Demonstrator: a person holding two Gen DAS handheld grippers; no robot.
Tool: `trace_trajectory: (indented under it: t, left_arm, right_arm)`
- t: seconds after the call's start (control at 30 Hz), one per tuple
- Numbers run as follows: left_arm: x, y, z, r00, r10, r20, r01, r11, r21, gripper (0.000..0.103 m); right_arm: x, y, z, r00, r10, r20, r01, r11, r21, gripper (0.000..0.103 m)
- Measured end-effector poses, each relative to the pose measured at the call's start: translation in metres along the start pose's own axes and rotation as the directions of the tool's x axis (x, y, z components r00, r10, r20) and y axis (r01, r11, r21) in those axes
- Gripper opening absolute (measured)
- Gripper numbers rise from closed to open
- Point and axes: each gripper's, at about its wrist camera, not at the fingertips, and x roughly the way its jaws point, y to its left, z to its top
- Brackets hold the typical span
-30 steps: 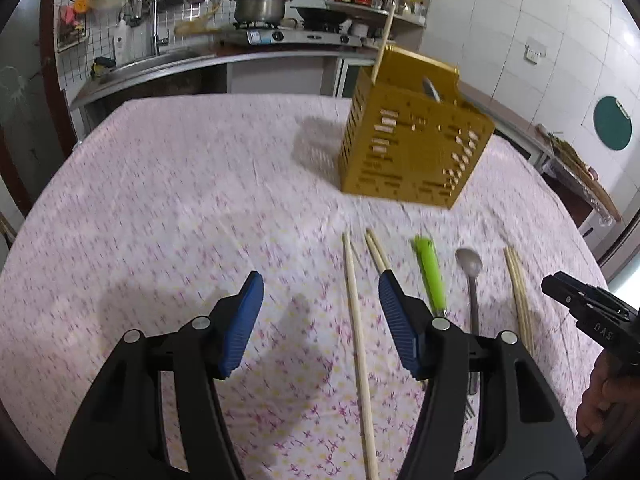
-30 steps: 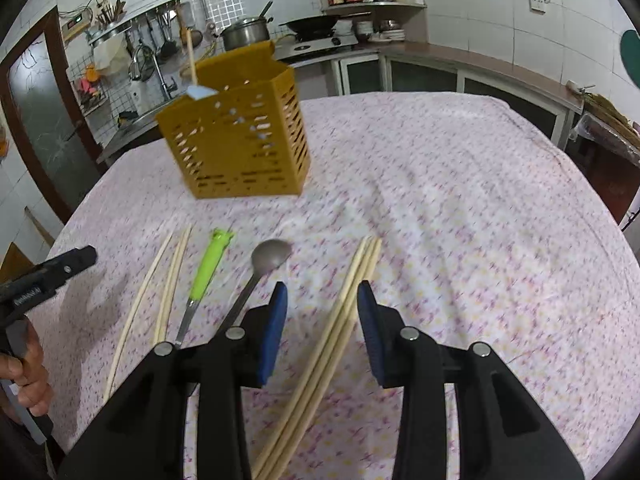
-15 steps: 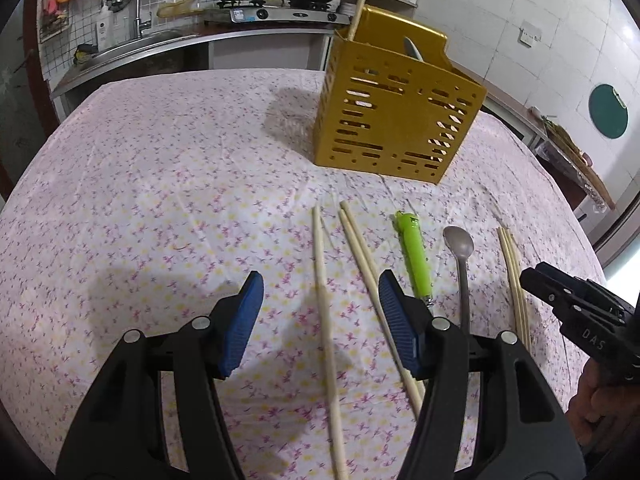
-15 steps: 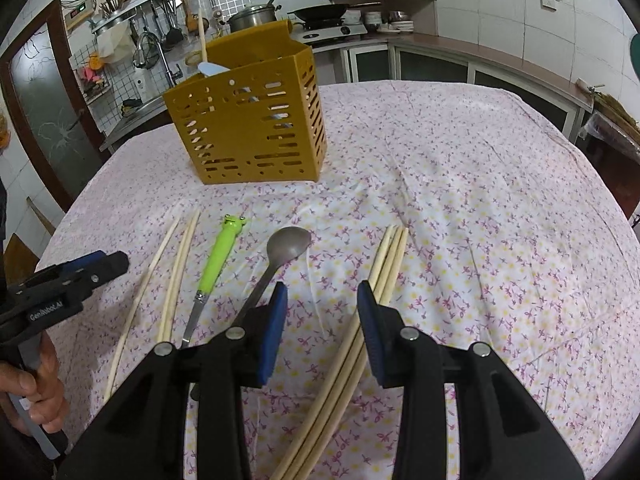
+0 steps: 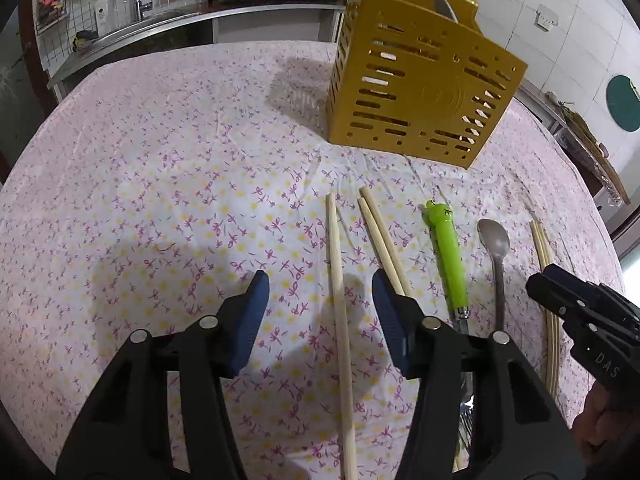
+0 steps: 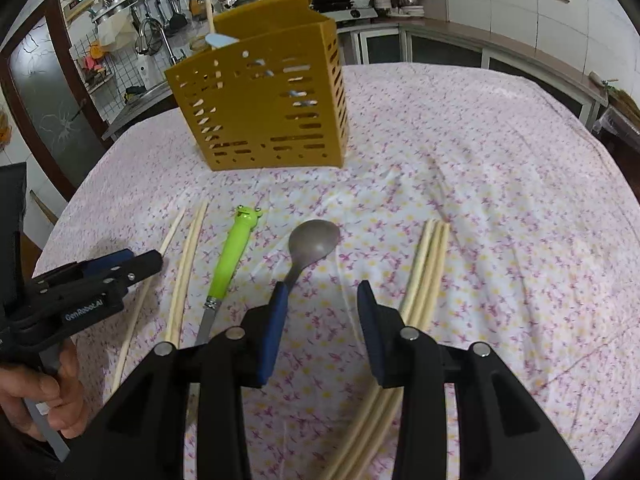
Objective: Organize utensils
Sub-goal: 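Grasp the metal spoon with the right tool while the left tool grasps another chopstick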
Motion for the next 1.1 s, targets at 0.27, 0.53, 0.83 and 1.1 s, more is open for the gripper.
trace_trajectory:
  t: [0.27,0.53,0.83,1.1]
  left_arm:
    - [0.015,-0.003,0.008,1.0,0.003,-0.013,-0.003,1.0,0.009,0.047]
    - [0.026,-0.009,0.015,0.999,0.052,0.011,-0.052,0.997,0.055,0.037]
    - [0.03,-0.003,0.022,0.997,0.07,0.035,-0.072,0.996,0.056,0.007]
    - [0.029,0.009,0.024,1.0,0.006,0.024,-0.006,1.0,0.014,0.004]
  right_arm:
    - [0.023,0.014,0.007,0.999,0.009,-0.035,-0.008,1.0,0.012,0.036]
    - [0.043,0.033,0.011,0.995,-0.097,-0.028,0.096,0.994,-0.055,0.031]
    - [0.048,0.037,0.021,0.994,-0.105,-0.029,0.102,0.991,-0.085,0.008]
    - [0.046,0.029,0.024,0.997,-0.072,-0.034,0.069,0.995,-0.069,0.007]
